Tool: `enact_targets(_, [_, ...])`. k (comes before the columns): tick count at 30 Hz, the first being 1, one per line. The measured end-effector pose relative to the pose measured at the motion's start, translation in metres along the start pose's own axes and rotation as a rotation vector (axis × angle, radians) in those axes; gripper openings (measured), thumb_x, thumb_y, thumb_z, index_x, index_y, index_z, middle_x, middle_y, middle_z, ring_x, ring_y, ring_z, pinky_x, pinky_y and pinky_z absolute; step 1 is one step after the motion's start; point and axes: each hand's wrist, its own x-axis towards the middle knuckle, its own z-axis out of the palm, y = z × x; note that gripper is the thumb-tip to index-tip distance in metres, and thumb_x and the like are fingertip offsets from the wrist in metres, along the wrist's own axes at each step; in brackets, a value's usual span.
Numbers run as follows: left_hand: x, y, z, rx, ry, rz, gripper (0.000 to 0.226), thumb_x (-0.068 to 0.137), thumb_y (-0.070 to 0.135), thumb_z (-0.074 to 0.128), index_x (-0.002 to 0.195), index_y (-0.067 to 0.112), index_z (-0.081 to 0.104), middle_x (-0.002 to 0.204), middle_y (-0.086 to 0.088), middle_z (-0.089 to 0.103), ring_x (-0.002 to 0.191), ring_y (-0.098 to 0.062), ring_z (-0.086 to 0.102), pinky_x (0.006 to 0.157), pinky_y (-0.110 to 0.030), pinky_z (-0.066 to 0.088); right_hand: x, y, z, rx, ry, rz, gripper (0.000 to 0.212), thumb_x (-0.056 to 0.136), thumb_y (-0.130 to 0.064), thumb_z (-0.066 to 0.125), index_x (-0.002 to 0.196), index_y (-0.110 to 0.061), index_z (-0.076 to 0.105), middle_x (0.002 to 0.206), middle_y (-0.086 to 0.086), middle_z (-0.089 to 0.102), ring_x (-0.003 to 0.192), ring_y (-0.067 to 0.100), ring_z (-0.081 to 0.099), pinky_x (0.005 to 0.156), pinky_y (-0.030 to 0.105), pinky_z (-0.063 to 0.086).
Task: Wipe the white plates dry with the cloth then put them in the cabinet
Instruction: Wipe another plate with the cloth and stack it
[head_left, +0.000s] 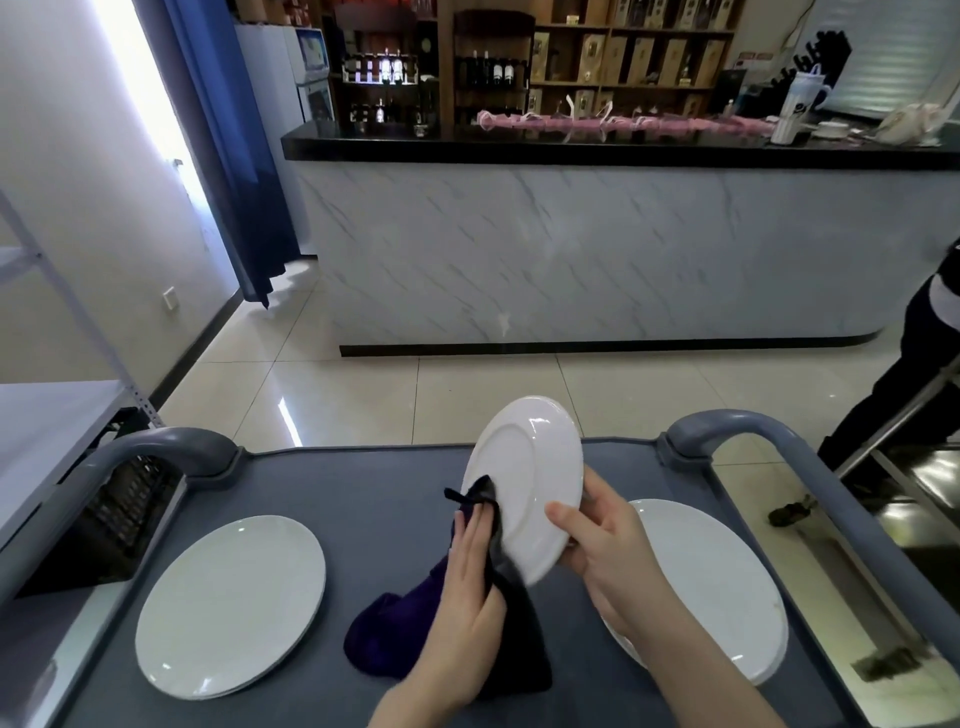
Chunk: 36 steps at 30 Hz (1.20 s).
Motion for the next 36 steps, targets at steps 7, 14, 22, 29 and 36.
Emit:
enact_targets(7, [0.026,0.02,-0.012,0.035,0.002,0.086,0.069,0.092,0.018,0.035,0.149,0.049,0.011,0.156,0.037,0.008,0.148,0.006,0.004,0.124,-0.037,0.01,-0.005,0.01,0.009,-0.084,-0.113,0.058,0.041,0.089,-0.009,0.055,0.12,-0.031,0.067,0.117,0.007,0.072,0.106,0.025,0.07,0.075,0.037,0.058])
enact_targets(14, [0.025,-0.03,-0.047,0.286,-0.107,-0.103,0.071,0.099,0.02,0.038,0.147,0.054,-0.002,0.162,0.024,0.006,0.149,0.0,0.008,0.121,-0.028,0.015,-0.008,0.008,0.004,-0.316,-0.122,-0.008,0.045,0.094,-0.002,0.052,0.129,-0.03,0.059,0.118,-0.005,0.071,0.109,0.014,0.067,0.085,0.036,0.058])
enact_targets(22, [0.014,0.005,-0.08,-0.046,0.261,-0.226,0.025,0.097,0.023,0.058,0.109,0.045,0.062,0.115,0.009,0.071,0.098,0.002,0.067,0.074,-0.011,0.051,-0.01,0.013,0.021,-0.777,-0.144,-0.165,0.059,0.093,0.0,0.05,0.129,-0.046,0.046,0.11,-0.007,0.07,0.098,0.018,0.064,0.089,0.032,0.05])
enact_targets(29, [-0.002,0.031,-0.094,-0.588,0.422,-0.346,0.059,0.086,0.029,0.073,0.13,0.052,0.039,0.11,-0.009,0.069,0.088,-0.026,0.074,0.064,-0.036,0.06,-0.016,0.031,0.053,-1.302,-0.491,-0.598,0.068,0.081,0.002,0.055,0.143,-0.024,0.051,0.127,0.004,0.068,0.106,0.019,0.067,0.08,0.029,0.055])
enact_targets(36, [-0.026,-0.006,-0.127,-0.673,0.601,-0.38,0.065,0.092,-0.004,0.055,0.138,0.04,0.046,0.11,-0.014,0.069,0.084,-0.027,0.074,0.063,-0.036,0.058,0.015,0.055,0.08,-1.354,-0.718,-0.279,0.05,0.103,-0.044,0.041,0.15,-0.047,0.026,0.161,-0.022,0.017,0.15,0.004,0.014,0.121,0.028,0.016])
